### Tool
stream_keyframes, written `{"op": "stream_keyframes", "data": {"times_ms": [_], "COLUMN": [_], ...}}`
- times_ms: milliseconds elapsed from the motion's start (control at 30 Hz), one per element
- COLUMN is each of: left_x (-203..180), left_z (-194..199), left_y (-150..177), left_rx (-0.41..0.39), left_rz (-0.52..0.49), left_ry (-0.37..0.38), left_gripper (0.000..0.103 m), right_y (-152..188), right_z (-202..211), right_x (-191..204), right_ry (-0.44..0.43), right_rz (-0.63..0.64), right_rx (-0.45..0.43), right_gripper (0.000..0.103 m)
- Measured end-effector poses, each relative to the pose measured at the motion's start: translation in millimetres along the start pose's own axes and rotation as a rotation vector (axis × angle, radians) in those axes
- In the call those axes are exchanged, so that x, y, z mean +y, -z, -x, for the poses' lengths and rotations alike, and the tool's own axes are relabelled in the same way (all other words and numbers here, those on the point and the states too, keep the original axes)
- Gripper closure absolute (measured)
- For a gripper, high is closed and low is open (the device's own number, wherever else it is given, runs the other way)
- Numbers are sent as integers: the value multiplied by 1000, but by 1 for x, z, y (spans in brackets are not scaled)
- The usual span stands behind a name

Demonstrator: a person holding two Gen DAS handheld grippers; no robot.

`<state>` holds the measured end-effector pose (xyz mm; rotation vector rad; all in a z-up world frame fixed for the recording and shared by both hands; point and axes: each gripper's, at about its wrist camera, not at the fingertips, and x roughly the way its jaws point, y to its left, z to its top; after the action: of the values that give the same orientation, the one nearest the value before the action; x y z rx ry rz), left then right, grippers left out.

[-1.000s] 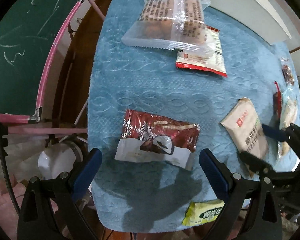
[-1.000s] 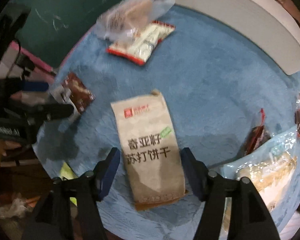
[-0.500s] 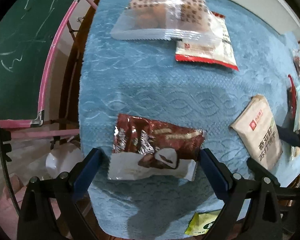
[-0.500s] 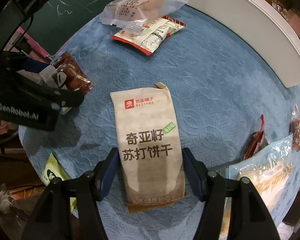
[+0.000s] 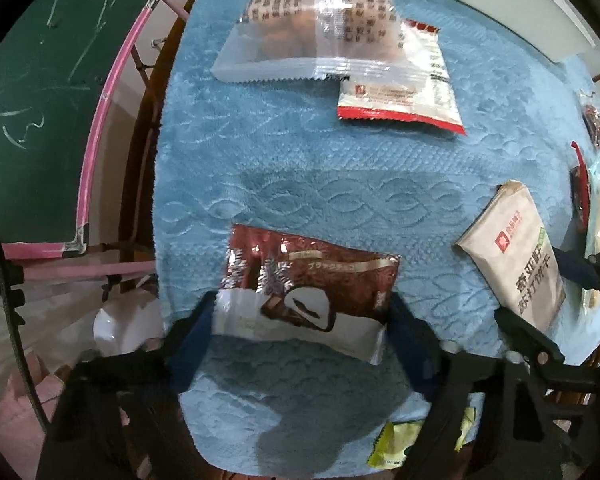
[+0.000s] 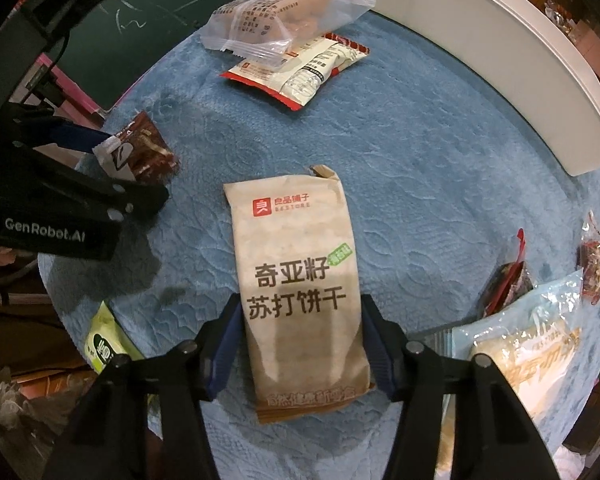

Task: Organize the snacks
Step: 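Grasp the brown chocolate wrapper with left tool while right tool grasps the cracker pack, then carry both snacks over the white bin and open both tools to drop them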

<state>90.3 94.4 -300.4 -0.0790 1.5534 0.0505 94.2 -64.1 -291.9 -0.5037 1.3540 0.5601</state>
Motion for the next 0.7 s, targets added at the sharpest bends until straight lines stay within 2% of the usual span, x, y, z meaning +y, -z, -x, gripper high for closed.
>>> {"op": "stream_keyframes", "data": {"times_ms": [33,67,100,167,200,300,367,433,700], "left_x": [-1,-2,-4,-8,-10,-15,-17,-21,-39], "left_z": [2,4,8,12,14,17,23,31,92], "left_y": [0,0,1,2,2,1,-2,-5,-36], "left_rx": [-1,-3,-7,-9,-12,-8,-11,-21,-163], "left_rz": [-1,-2,-6,-15,-27,-43,-42,-41,-61], "left_ry": [-7,-11,-9,-18,-33,-56,-48,-34,28], "left_gripper": [35,44,59,61,65,68,74,75,78], "right_y": [1,2,3,4,4,4,2,0,-5], "right_z": [0,1,3,6,9,18,28,35,73], "right_x": [-1,-2,-3,-7,-9,-14,-18,-22,-49], "right_ry": [-2,-6,-12,-21,-26,-37,-46,-52,-69], "right_rz": [-4,-11,-21,-37,-46,-64,-82,-95,-160], "right_rx": [0,1,1,-1,-6,-22,-44,-62,-155], "right_gripper": [47,47,47,47,47,47,47,47,47]}}
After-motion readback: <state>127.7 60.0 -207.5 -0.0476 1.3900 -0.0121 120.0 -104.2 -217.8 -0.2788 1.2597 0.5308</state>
